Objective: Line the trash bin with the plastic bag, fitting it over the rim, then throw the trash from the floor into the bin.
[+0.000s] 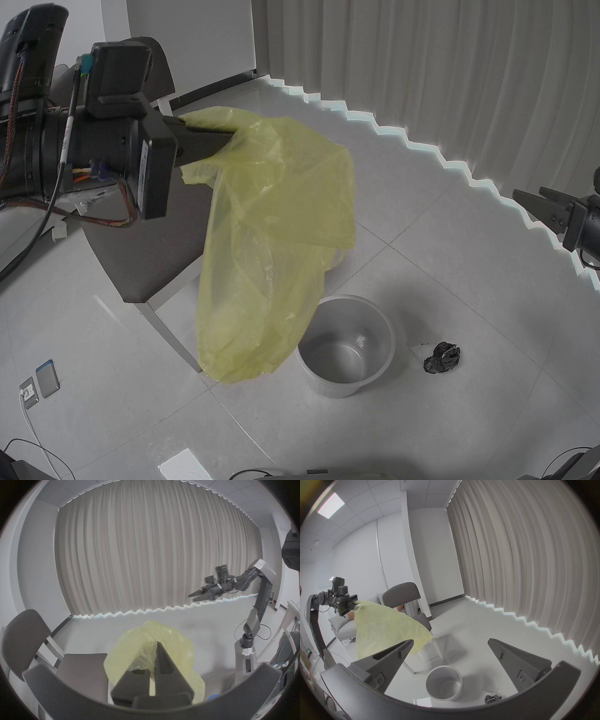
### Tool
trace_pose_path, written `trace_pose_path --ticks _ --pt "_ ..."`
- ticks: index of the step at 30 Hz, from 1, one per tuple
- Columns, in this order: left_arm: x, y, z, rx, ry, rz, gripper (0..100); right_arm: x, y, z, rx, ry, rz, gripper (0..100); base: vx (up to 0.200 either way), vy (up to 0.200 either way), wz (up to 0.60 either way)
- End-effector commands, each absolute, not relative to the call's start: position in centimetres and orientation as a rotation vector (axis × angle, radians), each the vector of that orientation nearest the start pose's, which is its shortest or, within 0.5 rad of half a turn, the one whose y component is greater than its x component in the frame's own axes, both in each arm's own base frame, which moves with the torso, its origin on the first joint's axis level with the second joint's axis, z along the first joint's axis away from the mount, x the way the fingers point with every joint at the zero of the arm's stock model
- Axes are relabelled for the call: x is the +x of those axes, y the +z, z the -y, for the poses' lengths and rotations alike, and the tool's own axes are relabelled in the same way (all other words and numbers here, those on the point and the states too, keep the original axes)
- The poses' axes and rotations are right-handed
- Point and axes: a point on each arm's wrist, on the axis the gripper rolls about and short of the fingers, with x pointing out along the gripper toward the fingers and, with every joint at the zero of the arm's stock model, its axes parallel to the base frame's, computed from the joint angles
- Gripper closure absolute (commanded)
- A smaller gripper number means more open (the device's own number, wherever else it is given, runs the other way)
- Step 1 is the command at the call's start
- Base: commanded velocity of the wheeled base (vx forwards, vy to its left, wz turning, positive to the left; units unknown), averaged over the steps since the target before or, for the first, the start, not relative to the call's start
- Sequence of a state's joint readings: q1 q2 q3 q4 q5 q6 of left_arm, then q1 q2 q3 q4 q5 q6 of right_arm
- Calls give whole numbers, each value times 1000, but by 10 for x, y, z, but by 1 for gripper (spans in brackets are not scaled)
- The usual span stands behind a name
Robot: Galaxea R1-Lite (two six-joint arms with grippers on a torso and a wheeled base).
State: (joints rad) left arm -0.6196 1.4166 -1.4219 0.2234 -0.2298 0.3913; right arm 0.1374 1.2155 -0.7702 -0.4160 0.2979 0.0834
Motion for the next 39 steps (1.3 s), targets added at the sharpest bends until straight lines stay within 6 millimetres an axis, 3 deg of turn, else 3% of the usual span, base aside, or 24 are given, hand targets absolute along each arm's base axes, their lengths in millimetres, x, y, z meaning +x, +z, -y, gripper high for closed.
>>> trace_pose_path --ticks 1,12,20,25,35,39 --pt "172 350 148 414 -957 -44 100 228 260 -41 104 455 -136 0 0 0 0" --pt "150 352 160 422 -1090 -24 100 288 254 -53 222 456 -203 0 0 0 0" --pt "149 352 162 437 -1113 -8 100 314 228 -67 226 473 -290 0 0 0 0" --pt "151 354 162 435 -1106 -1 100 305 217 -69 226 481 -335 0 0 0 0" --pt "156 355 158 427 -1065 18 100 239 216 -65 216 516 -369 0 0 0 0" --pt "155 357 156 424 -1061 30 100 230 208 -72 209 550 -401 0 0 0 0"
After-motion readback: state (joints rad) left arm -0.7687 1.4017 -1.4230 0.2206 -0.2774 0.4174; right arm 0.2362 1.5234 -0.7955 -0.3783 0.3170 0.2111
